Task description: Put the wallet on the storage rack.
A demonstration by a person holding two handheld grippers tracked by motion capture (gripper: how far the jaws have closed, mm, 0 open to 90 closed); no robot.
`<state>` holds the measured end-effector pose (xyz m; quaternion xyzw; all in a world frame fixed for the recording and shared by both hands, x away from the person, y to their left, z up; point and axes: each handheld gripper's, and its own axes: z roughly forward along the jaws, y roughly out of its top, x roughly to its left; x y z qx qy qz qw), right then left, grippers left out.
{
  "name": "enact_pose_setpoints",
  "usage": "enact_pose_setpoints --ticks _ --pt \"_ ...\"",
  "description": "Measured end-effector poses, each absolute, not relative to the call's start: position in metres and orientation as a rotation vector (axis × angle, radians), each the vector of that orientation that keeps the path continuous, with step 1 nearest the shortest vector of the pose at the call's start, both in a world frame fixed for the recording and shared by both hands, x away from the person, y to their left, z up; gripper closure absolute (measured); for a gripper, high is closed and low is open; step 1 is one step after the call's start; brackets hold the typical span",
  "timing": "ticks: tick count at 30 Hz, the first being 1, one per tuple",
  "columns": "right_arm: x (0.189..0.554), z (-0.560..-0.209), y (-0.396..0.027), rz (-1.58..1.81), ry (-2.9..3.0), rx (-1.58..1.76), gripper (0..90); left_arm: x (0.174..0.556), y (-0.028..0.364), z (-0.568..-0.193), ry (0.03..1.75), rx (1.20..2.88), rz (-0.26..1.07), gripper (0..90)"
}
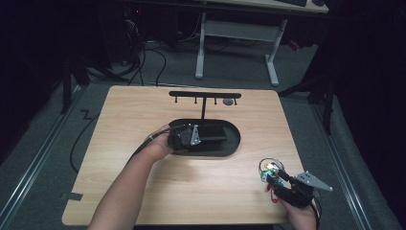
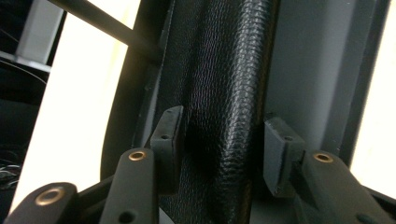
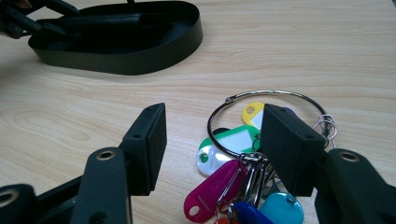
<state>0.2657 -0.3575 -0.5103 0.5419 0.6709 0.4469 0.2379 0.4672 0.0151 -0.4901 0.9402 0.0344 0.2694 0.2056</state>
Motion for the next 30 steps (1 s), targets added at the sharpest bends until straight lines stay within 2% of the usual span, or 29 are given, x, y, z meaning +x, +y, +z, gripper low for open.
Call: enact_pose_setpoints --ticks 11,19,30 --pt "0.265 -0.51 -0.358 1.221 1.834 1.48 41.7 0.461 0.02 -0.482 0.101 2.624 0.751 49.6" --pt "0.266 -0.509 -0.356 1.22 1.838 1.469 41.7 0.446 0.023 -0.466 0.134 2.522 0.717 49.0" --pt "0.265 -0.509 -0.355 1.213 1.839 1.472 42.0 0.418 0.044 -0.468 0.245 2.399 0.672 48.0"
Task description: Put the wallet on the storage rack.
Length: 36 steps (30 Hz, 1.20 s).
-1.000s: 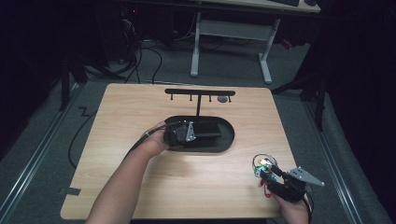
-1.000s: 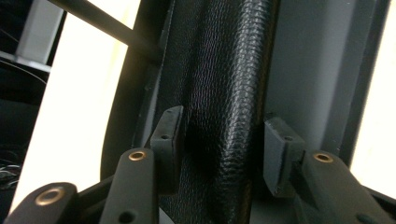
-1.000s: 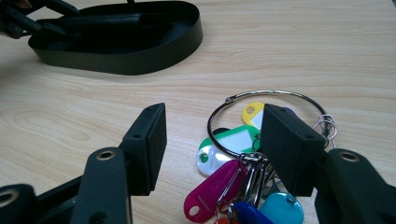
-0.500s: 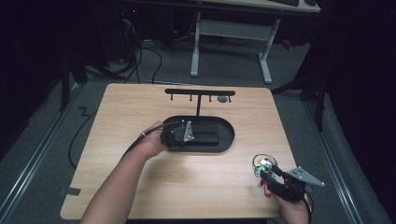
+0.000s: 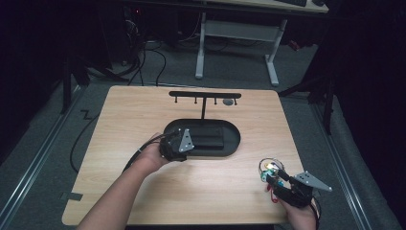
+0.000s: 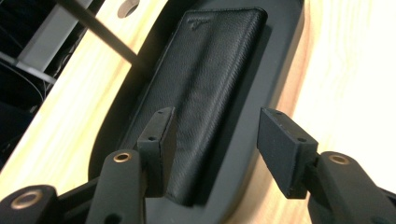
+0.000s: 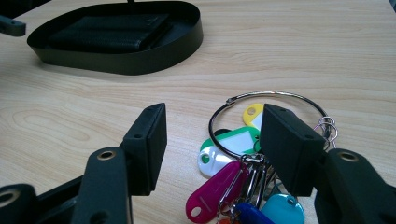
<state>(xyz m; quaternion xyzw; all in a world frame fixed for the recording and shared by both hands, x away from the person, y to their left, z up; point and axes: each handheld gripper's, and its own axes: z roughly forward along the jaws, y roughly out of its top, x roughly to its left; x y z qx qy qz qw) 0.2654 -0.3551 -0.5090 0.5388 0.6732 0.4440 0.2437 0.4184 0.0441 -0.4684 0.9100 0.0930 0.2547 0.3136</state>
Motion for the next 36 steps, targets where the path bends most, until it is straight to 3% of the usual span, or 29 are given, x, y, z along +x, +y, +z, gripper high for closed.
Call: enact_pose_setpoints --ticks 18,36 --pt "0.266 -0.509 -0.351 1.206 1.871 1.464 46.5 0.372 0.115 -0.494 0.552 2.199 0.58 50.7" --pt "0.264 -0.506 -0.349 1.197 1.881 1.43 48.4 0.303 0.168 -0.511 0.782 2.039 0.466 40.6"
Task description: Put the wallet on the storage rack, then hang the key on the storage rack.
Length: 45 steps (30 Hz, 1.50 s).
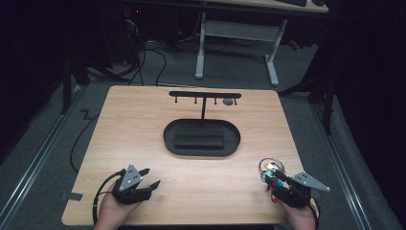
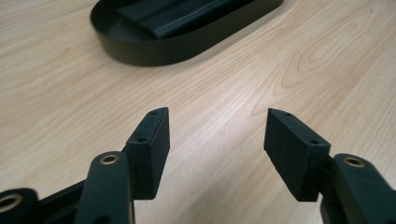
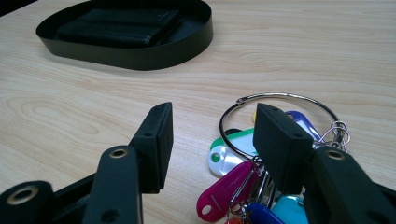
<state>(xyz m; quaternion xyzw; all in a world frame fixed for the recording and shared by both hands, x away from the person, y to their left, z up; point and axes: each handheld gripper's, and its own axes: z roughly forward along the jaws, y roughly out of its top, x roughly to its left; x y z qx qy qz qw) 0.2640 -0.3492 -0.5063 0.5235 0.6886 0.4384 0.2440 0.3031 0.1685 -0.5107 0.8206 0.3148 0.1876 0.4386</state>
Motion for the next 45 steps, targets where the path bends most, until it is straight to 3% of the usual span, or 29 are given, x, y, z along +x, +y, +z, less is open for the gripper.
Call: enact_pose_setpoints --ticks 11,22,33,45 --pt "0.267 -0.506 -0.343 1.178 1.913 1.419 51.5 0.305 0.185 -0.51 0.844 1.951 0.416 37.2" --pt "0.279 -0.499 -0.317 1.031 2.046 1.37 48.6 0.311 0.189 -0.51 0.805 1.923 0.326 39.7" --pt "0.277 -0.486 -0.309 0.741 2.248 1.333 46.0 0.314 0.184 -0.505 0.792 1.93 0.369 39.1" --pt "0.304 -0.469 -0.315 0.549 2.388 1.339 45.6 0.32 0.178 -0.509 0.793 1.967 0.371 34.1"
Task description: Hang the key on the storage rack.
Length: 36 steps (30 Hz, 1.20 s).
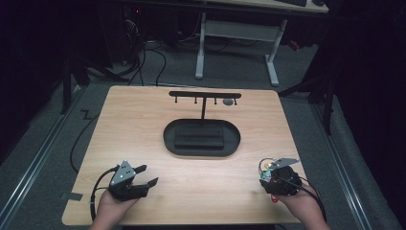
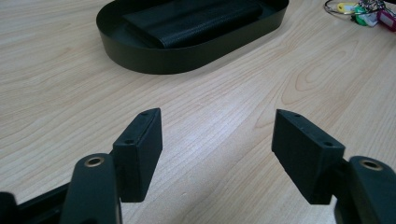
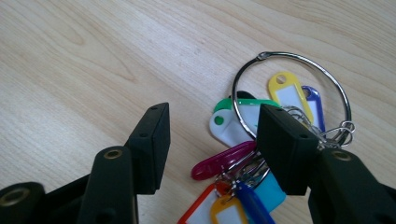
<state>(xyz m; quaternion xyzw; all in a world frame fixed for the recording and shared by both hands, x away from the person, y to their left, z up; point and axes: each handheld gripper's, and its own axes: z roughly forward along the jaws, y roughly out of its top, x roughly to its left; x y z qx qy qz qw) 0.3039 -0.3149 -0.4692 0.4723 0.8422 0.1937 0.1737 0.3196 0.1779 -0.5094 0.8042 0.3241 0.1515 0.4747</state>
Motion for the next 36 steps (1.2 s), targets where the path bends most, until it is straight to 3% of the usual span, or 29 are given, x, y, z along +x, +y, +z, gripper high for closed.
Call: enact_pose_setpoints --ticks 13,29,36 --pt "0.344 -0.464 -0.303 0.289 2.595 1.268 55.2 0.317 0.183 -0.511 0.791 1.985 0.362 34.3" --pt "0.392 -0.482 -0.294 0.087 2.669 1.435 63.8 0.308 0.185 -0.51 0.743 1.998 0.375 35.5" --pt "0.401 -0.484 -0.295 0.013 2.705 1.432 74.4 0.308 0.184 -0.509 0.73 2.004 0.38 35.8"
